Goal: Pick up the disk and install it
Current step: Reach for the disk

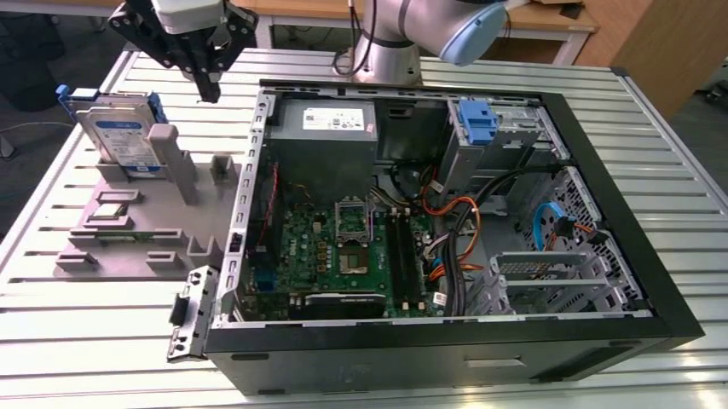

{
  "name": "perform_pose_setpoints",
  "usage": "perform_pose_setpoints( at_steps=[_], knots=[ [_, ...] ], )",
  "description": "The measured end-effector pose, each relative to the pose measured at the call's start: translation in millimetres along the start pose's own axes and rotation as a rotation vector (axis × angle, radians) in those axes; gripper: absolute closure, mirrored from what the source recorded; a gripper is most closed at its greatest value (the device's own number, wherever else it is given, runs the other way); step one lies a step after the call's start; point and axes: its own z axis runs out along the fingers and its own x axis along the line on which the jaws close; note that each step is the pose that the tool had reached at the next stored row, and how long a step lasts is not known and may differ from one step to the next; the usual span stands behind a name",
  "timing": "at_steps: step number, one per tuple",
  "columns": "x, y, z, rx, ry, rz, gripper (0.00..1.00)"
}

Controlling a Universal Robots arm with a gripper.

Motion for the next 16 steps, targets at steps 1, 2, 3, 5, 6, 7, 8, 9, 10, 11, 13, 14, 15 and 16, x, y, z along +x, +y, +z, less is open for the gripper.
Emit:
perform_pose_setpoints(
  at_steps=[1,2,3,5,6,7,8,9,10,11,13,14,15,16],
  knots=[
    [0.0,0.0,0.0,0.0,0.0,0.0,0.89],
    [0.0,0.0,0.0,0.0,0.0,0.0,0.89],
    [0.1,0.0,0.0,0.0,0.0,0.0,0.89],
    [0.4,-0.1,0.0,0.0,-0.0001,0.0,0.89],
    [1.1,-0.1,0.0,0.0,0.0,0.0,0.89],
    [1.8,-0.2,0.0,0.0,0.0,0.0,0.89],
    [2.8,-0.2,-0.1,0.0001,0.0,0.0,0.89],
    [4.1,-0.3,-0.1,0.0,0.0,0.0,0.89],
    [5.7,-0.5,-0.1,0.0,0.0,0.0,0.89],
    [7.5,-0.6,-0.2,0.0,0.0,0.0,0.89],
    [11.0,-0.9,-0.2,0.0,0.0,0.0,0.89],
    [12.8,-1.0,-0.3,0.0,0.0,0.0,0.89],
    [14.7,-1.1,-0.3,0.0,-0.0001,0.0,0.89],
    [16.7,-1.3,-0.3,0.0,-0.0001,0.0,0.89]
  ],
)
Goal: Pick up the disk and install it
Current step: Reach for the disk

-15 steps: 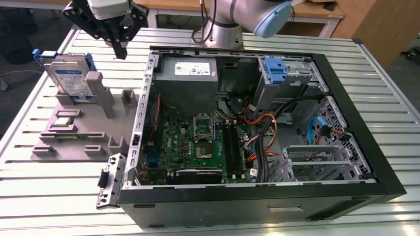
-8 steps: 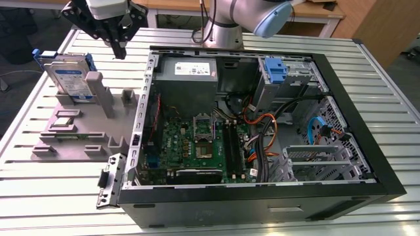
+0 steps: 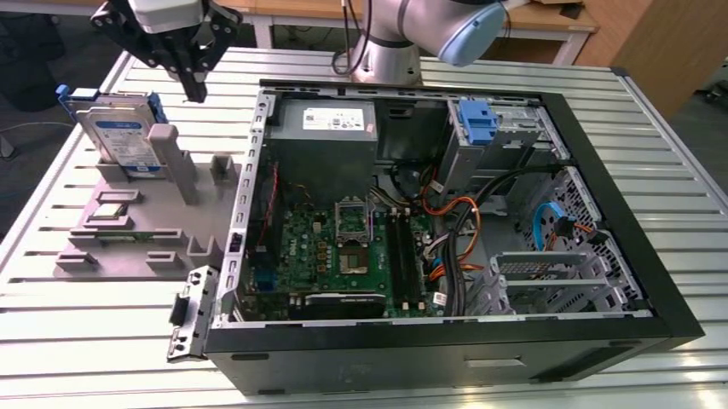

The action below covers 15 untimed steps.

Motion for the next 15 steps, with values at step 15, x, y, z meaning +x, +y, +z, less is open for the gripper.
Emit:
perform_pose_setpoints(
  at_steps=[15],
  knots=[
    [25.4,-1.9,-0.7,0.0001,0.0,0.0,0.89]
  ],
)
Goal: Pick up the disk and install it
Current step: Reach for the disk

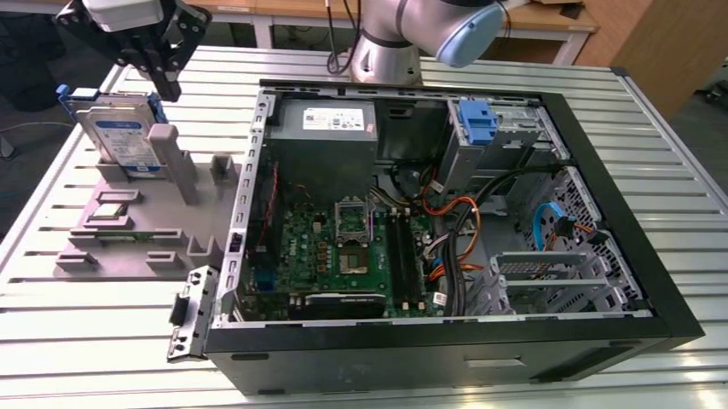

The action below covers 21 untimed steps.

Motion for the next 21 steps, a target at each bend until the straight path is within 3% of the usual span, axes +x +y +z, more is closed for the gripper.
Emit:
perform_pose_setpoints(
  at_steps=[21],
  knots=[
    [30.6,-2.3,-0.7,0.0,-0.0001,0.0,0.89]
  ],
)
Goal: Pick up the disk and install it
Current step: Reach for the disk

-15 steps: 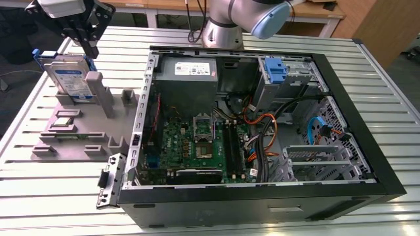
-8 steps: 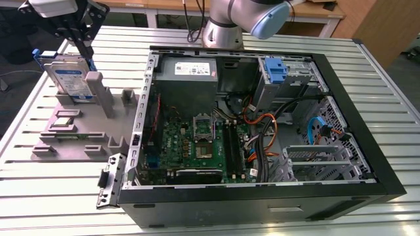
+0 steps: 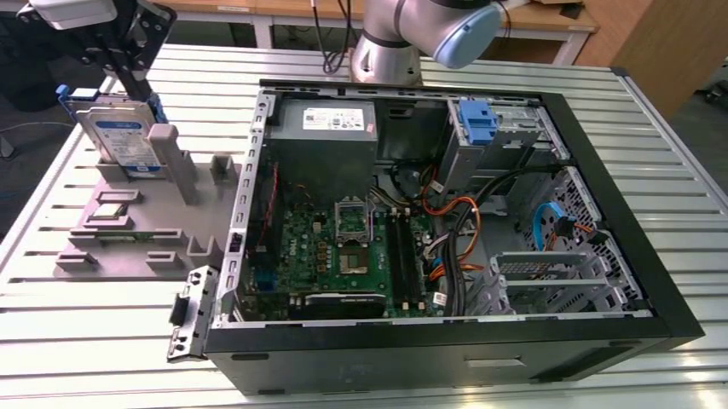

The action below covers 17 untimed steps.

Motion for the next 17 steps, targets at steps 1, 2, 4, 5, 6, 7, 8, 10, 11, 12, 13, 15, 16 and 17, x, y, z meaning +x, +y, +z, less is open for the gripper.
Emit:
perform_pose_setpoints(
  at_steps=[1,2,4,5,6,7,8,10,11,12,13,15,16,17],
  knots=[
    [1.2,-0.1,0.0,0.0,0.0,0.0,0.89],
    [2.1,-0.2,-0.1,0.0,0.0,0.0,0.89],
    [2.4,-0.2,0.0,-0.0001,-0.0001,0.0,0.89],
    [2.5,-0.2,0.0,0.0,-0.0001,0.0,0.89],
    [2.7,-0.2,-0.1,0.0,0.0,0.0,0.89],
    [2.8,-0.2,-0.1,0.0,0.0,0.0,0.89],
    [2.8,-0.2,-0.1,0.0,0.0001,0.0,0.89],
    [2.9,-0.2,-0.1,0.0,0.0,0.0,0.89],
    [3.0,-0.2,-0.1,0.0,0.0,0.0,0.89],
    [3.1,-0.2,-0.1,0.0,0.0,0.0,0.89],
    [3.2,-0.2,-0.1,0.0,0.0,0.0,0.89],
    [3.2,-0.2,-0.1,0.0,0.0,0.0,0.89],
    [3.2,-0.2,-0.1,0.0,0.0,0.0,0.89],
    [3.2,-0.2,-0.1,0.0,0.0,0.0,0.89]
  ],
)
